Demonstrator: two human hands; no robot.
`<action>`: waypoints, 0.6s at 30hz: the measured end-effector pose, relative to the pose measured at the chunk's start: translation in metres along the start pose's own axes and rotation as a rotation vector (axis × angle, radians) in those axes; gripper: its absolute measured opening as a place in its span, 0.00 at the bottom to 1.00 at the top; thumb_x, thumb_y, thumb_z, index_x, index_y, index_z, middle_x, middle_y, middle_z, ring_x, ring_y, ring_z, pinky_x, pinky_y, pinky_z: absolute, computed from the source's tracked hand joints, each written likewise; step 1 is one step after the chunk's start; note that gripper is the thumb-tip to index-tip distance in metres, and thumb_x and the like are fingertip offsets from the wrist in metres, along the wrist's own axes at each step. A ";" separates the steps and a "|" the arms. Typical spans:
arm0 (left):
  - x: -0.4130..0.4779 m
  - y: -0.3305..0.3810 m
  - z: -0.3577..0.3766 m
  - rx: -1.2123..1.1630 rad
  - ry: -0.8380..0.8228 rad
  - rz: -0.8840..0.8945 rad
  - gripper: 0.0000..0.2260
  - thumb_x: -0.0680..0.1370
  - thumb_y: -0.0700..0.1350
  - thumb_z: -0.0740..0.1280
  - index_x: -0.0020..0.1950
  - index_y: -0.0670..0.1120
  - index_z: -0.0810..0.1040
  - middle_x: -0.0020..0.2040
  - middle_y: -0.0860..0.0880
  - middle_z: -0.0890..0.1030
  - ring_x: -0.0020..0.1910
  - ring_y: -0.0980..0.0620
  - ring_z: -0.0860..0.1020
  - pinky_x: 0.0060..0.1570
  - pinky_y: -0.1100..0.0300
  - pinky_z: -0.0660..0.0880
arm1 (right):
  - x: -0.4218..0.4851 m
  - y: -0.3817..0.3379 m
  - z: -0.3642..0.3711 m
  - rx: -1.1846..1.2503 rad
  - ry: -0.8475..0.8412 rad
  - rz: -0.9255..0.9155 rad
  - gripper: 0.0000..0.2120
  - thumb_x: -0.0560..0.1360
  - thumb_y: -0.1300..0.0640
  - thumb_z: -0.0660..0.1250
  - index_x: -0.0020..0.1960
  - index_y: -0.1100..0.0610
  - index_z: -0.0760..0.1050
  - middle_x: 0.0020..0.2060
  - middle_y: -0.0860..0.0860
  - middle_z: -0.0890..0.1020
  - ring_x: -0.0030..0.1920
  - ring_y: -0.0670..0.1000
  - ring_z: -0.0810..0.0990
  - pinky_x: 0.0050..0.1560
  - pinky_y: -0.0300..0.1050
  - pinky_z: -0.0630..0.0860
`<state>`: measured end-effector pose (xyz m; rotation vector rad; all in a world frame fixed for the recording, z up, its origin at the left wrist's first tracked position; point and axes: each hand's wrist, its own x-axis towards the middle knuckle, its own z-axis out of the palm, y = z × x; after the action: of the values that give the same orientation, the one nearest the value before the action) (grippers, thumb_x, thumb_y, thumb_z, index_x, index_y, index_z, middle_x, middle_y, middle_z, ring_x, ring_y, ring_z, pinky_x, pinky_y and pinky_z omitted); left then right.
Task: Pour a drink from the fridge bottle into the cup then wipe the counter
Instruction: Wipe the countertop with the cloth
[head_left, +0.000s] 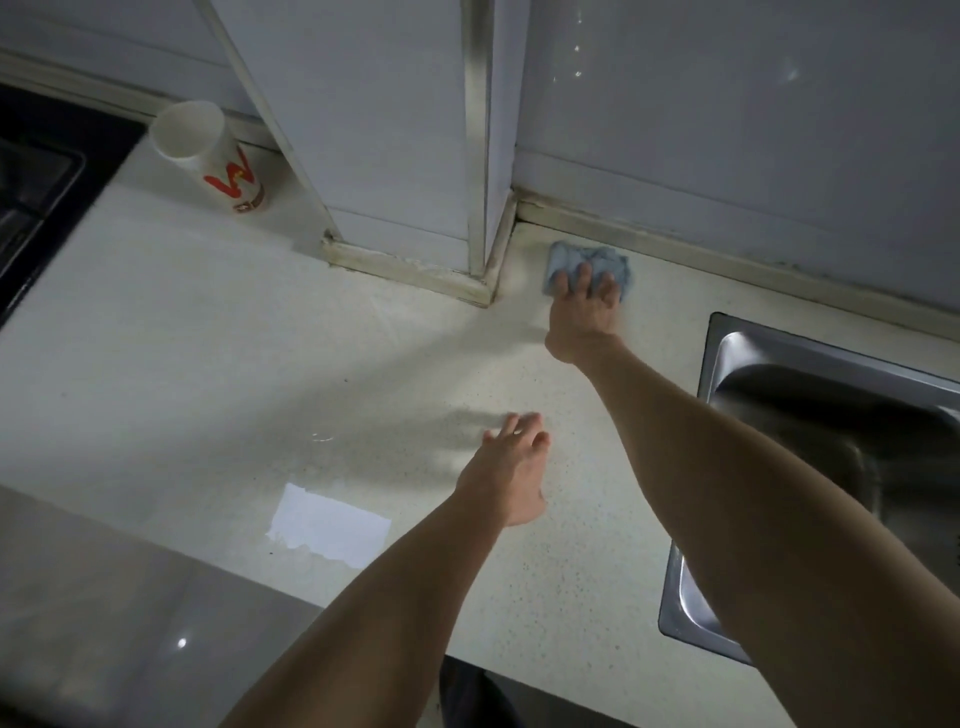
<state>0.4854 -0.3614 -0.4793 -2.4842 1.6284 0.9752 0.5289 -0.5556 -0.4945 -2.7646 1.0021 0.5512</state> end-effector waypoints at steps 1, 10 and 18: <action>-0.001 0.001 -0.001 -0.010 -0.013 0.003 0.26 0.77 0.43 0.67 0.73 0.41 0.65 0.77 0.44 0.59 0.75 0.44 0.59 0.74 0.45 0.62 | -0.007 0.015 0.004 0.017 0.005 0.025 0.40 0.72 0.57 0.68 0.77 0.54 0.49 0.76 0.61 0.51 0.75 0.68 0.49 0.76 0.61 0.50; -0.005 0.001 -0.003 -0.020 -0.070 0.011 0.30 0.76 0.40 0.66 0.77 0.39 0.60 0.80 0.43 0.53 0.79 0.42 0.51 0.76 0.43 0.57 | -0.055 0.096 0.024 0.114 -0.027 0.247 0.42 0.73 0.55 0.68 0.79 0.54 0.46 0.78 0.60 0.47 0.76 0.69 0.45 0.76 0.64 0.46; -0.002 -0.006 0.006 0.024 0.011 0.048 0.32 0.75 0.42 0.67 0.77 0.40 0.60 0.78 0.42 0.56 0.77 0.42 0.57 0.74 0.44 0.61 | -0.045 0.034 0.025 0.222 -0.062 0.335 0.41 0.76 0.55 0.63 0.80 0.54 0.40 0.78 0.60 0.40 0.76 0.69 0.37 0.76 0.64 0.40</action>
<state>0.4869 -0.3551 -0.4854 -2.4507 1.6998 0.9430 0.4680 -0.5481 -0.5008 -2.3869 1.4287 0.5276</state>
